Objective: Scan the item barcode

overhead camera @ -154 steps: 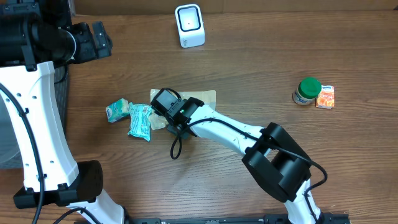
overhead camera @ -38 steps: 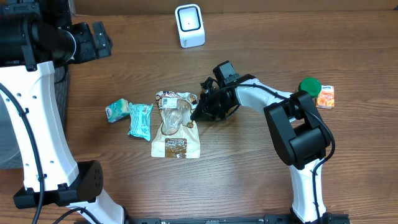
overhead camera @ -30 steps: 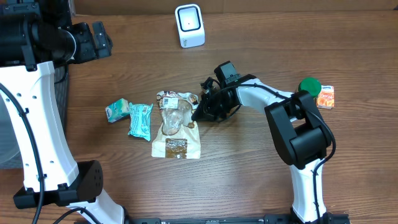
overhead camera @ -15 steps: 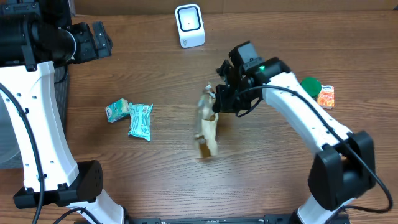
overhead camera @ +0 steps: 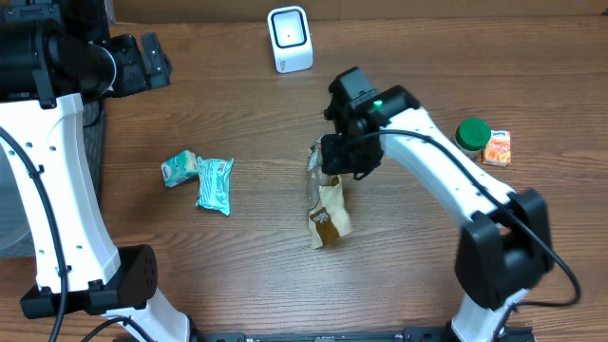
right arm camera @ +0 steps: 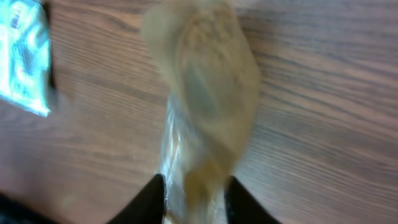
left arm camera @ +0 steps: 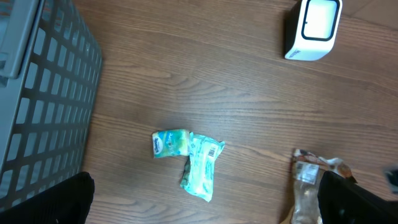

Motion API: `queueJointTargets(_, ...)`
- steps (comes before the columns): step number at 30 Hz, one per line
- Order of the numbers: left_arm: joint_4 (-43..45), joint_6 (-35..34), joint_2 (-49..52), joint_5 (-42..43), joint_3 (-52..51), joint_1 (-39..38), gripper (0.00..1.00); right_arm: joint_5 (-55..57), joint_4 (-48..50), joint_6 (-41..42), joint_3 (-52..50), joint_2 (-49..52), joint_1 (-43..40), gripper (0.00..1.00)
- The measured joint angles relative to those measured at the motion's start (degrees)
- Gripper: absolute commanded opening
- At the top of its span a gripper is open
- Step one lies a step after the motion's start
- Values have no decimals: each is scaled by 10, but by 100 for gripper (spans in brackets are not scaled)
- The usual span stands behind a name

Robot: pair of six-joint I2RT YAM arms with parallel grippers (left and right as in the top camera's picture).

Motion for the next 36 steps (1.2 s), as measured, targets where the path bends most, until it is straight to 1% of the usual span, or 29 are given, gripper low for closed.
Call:
queueJointTargets(1,0,0,0,0,0,0,100,-2,10,3,0,14,4,53)
queueJointTargets(3,0,0,0,0,0,0,99,-7,27,2,0,43,13,54)
queueJointTargets(5,0,0,0,0,0,0,100,-17,41,3,0,78,24,48)
queueJointTargets(8,0,0,0,0,0,0,100,-34,55,0,0,119,33,32)
queueJointTargets(9,0,0,0,0,0,0,100,-39,57,0,0,125,33,30)
queueJointTargets(11,0,0,0,0,0,0,99,-47,63,3,0,130,33,30)
queueJointTargets(13,0,0,0,0,0,0,100,-49,71,3,0,130,33,35)
queueJointTargets(17,0,0,0,0,0,0,100,-50,75,-16,0,130,28,49)
queueJointTargets(20,0,0,0,0,0,0,100,-51,70,-39,7,130,17,61)
queueJointTargets(22,0,0,0,0,0,0,100,-51,70,-57,16,130,5,72)
queueJointTargets(23,0,0,0,0,0,0,100,-54,72,-67,22,130,-3,75)
queueJointTargets(26,0,0,0,0,0,0,100,-80,89,-111,34,130,-34,80)
queueJointTargets(27,0,0,0,0,0,0,100,-94,93,-130,35,130,-44,81)
queueJointTargets(31,0,0,0,0,0,0,99,-162,109,-198,36,131,-80,81)
queueJointTargets(34,0,0,0,0,0,0,100,-195,118,-224,36,141,-83,80)
queueJointTargets(36,0,0,0,0,0,0,100,-221,121,-242,37,158,-76,78)
